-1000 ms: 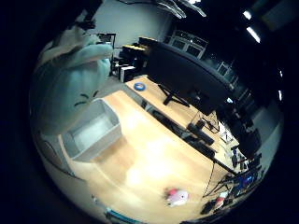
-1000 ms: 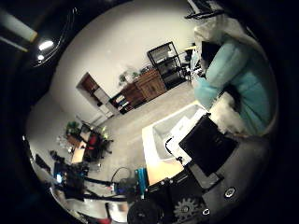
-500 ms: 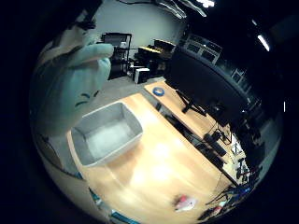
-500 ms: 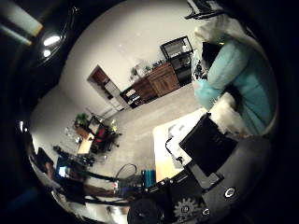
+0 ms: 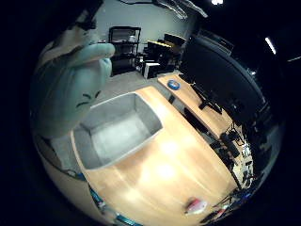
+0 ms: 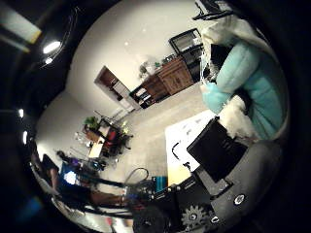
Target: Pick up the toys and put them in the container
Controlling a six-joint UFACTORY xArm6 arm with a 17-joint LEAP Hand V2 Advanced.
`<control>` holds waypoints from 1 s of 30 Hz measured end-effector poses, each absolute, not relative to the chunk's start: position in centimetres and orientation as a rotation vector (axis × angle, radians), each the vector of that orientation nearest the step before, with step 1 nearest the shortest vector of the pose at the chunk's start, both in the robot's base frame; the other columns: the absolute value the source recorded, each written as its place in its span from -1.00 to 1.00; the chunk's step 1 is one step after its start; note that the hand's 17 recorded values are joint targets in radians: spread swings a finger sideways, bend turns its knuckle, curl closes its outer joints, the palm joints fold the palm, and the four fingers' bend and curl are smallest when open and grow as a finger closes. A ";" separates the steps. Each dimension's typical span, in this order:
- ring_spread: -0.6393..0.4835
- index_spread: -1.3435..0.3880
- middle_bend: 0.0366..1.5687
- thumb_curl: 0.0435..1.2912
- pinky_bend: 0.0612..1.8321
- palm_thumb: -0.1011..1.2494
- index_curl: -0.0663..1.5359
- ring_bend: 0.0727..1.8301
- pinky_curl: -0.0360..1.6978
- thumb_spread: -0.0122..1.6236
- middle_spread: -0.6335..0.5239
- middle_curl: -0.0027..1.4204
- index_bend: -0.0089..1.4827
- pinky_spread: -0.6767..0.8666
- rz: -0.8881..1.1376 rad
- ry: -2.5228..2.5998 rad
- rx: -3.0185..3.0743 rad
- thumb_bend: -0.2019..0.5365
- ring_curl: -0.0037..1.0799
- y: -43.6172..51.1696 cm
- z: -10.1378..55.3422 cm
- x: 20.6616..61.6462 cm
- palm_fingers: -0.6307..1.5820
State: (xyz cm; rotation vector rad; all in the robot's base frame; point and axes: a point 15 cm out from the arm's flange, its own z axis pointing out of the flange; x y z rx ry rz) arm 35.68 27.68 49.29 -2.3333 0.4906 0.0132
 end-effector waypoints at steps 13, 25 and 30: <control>-0.40 0.16 0.44 0.59 0.71 0.73 0.44 0.49 -0.11 0.30 -0.54 0.76 0.53 -0.39 0.023 0.454 -2.342 -0.49 0.80 29.0 48.9 34.7 0.34; -0.48 -0.06 -0.43 0.16 0.70 0.09 0.03 0.15 -0.23 0.18 -0.66 0.21 -0.42 -0.66 -0.095 0.469 -2.413 -0.65 0.35 27.5 48.3 36.0 -0.41; -0.47 -0.13 -0.56 0.00 0.52 -0.01 -0.19 -0.04 -0.33 0.18 -0.63 0.01 -0.60 -0.53 -0.095 0.465 -2.429 -0.60 0.08 27.3 48.0 36.0 -0.41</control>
